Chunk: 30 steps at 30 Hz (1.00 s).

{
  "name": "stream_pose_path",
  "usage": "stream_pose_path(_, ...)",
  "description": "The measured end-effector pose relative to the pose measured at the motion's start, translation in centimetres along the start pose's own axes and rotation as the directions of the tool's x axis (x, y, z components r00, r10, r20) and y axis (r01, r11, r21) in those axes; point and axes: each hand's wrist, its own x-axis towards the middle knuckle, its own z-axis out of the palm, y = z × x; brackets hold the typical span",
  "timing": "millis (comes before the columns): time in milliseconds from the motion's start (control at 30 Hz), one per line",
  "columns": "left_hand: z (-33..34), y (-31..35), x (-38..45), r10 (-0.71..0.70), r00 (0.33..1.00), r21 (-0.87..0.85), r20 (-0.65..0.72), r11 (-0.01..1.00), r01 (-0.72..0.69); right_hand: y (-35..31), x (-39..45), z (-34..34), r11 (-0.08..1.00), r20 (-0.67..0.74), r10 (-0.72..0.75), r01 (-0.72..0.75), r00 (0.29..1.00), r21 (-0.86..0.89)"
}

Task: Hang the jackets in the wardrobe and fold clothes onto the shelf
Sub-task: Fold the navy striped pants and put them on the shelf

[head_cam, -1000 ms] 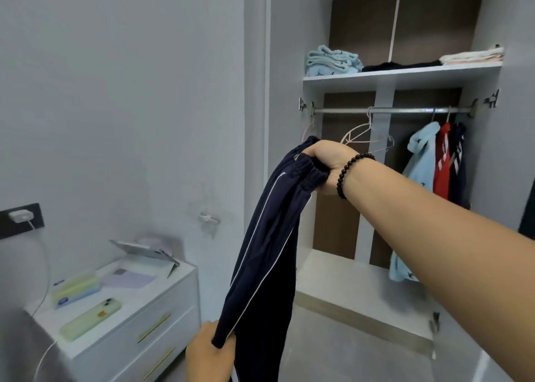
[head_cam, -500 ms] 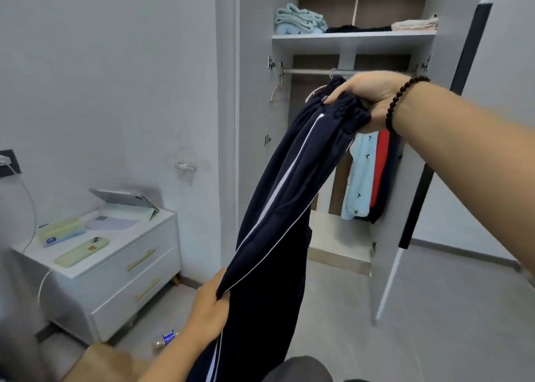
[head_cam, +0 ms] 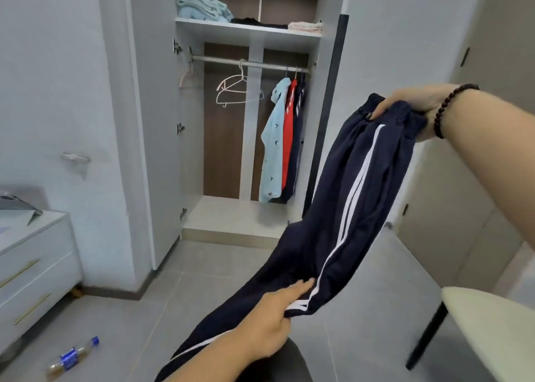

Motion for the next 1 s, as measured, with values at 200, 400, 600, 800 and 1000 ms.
stream_pose_path(200,9.2,3.7,3.1,0.046,0.973,-0.009,0.225,0.999,-0.046,4.0,-3.3,-4.7,0.989,-0.18,0.102,-0.119,0.978,-0.082)
stream_pose_path(400,12.7,3.2,2.3,-0.042,0.897,-0.067,0.44,0.995,0.079,7.4,-3.3,-3.8,0.964,-0.161,0.184,-0.21,0.97,-0.162)
stream_pose_path(600,7.9,-2.5,0.0,-0.161,0.896,-0.207,0.415,0.942,0.265,9.3,-0.2,2.2,0.953,-0.054,0.222,-0.228,0.974,-0.199)
stream_pose_path(800,-4.5,-9.8,-0.8,-0.407,0.892,-0.252,-0.196,0.9,0.356,10.1,3.9,10.4,0.961,0.084,0.218,-0.198,0.972,-0.195)
stream_pose_path(1000,-13.0,-19.2,-4.5,-0.693,0.613,-0.256,-0.379,0.715,0.65,11.9,7.6,19.2,0.965,0.211,0.253,-0.233,0.944,-0.117)
